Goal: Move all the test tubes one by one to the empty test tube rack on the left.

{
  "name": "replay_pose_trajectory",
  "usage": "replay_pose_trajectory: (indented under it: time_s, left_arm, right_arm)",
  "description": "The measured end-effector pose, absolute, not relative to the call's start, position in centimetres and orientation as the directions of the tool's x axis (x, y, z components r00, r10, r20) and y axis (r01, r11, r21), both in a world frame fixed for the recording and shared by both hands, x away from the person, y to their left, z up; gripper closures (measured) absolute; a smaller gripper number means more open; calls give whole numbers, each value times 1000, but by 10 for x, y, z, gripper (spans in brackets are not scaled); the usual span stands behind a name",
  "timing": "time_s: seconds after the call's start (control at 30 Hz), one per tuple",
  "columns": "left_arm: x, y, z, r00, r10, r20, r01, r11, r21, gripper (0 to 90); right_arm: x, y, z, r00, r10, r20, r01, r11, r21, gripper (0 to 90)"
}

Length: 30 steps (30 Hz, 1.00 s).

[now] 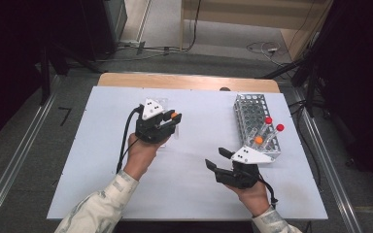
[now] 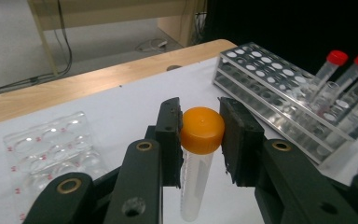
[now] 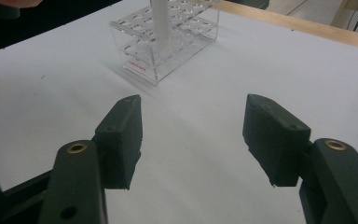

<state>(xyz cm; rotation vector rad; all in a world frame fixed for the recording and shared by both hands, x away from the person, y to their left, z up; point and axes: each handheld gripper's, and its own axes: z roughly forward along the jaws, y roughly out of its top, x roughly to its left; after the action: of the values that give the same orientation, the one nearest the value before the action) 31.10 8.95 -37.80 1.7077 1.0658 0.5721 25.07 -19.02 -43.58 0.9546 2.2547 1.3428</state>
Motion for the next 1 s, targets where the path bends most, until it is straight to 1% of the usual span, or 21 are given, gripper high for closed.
replay_pose_trajectory:
  time_s: [0.2, 0.43, 0.8, 1.0]
  left_arm:
    - [319, 104, -368, 454, 886, -90, 371, -96, 924, 701]
    - [329, 117, -370, 397, 915, -76, 368, -82, 926, 701]
    - [336, 116, -379, 374, 926, -53, 380, -101, 919, 701]
    - [335, 115, -390, 372, 928, -35, 382, -118, 917, 701]
  right_arm:
    - [246, -197, -437, -705, 708, 44, 375, 319, 870, 367]
    - [243, -204, -436, -696, 716, 53, 380, 305, 873, 367]
    - [242, -207, -435, -690, 722, 55, 381, 298, 875, 371]
    - [243, -207, -436, -690, 722, 51, 379, 300, 875, 372]
